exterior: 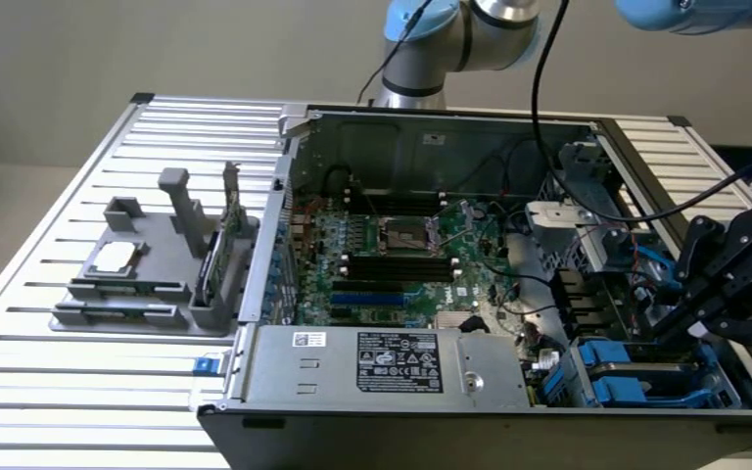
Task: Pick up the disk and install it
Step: 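Insert the first disk wire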
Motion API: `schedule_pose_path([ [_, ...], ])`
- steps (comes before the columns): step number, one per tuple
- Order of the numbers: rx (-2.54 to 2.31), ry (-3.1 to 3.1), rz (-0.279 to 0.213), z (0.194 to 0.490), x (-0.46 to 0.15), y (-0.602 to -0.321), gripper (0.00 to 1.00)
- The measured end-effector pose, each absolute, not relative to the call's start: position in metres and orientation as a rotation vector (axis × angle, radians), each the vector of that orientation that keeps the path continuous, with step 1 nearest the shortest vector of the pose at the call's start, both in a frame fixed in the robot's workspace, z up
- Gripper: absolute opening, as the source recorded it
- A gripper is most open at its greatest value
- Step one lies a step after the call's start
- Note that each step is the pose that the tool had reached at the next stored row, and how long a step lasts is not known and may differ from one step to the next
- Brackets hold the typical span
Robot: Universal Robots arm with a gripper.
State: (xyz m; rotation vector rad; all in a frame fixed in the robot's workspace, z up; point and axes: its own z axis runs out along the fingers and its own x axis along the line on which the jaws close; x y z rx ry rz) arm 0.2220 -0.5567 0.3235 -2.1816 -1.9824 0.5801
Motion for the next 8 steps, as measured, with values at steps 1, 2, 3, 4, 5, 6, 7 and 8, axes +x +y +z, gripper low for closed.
schedule_pose_path([
  [1,-2.181,-1.982,0.581,0.323,0.222,-0.557,0.16],
  [2,-2.18,-1.982,0.582,0.324,0.222,-0.557,0.16],
  [3,-2.18,-1.981,0.583,0.324,0.222,-0.557,0.18],
  [4,-2.179,-1.98,0.584,0.324,0.222,-0.557,0.18],
  [5,-2.178,-1.98,0.585,0.326,0.222,-0.557,0.24],
  [6,-2.177,-1.979,0.586,0.328,0.222,-0.557,0.24],
  [7,-2.176,-1.979,0.587,0.331,0.222,-0.557,0.3],
  [8,-2.176,-1.978,0.588,0.334,0.222,-0.557,0.3],
])
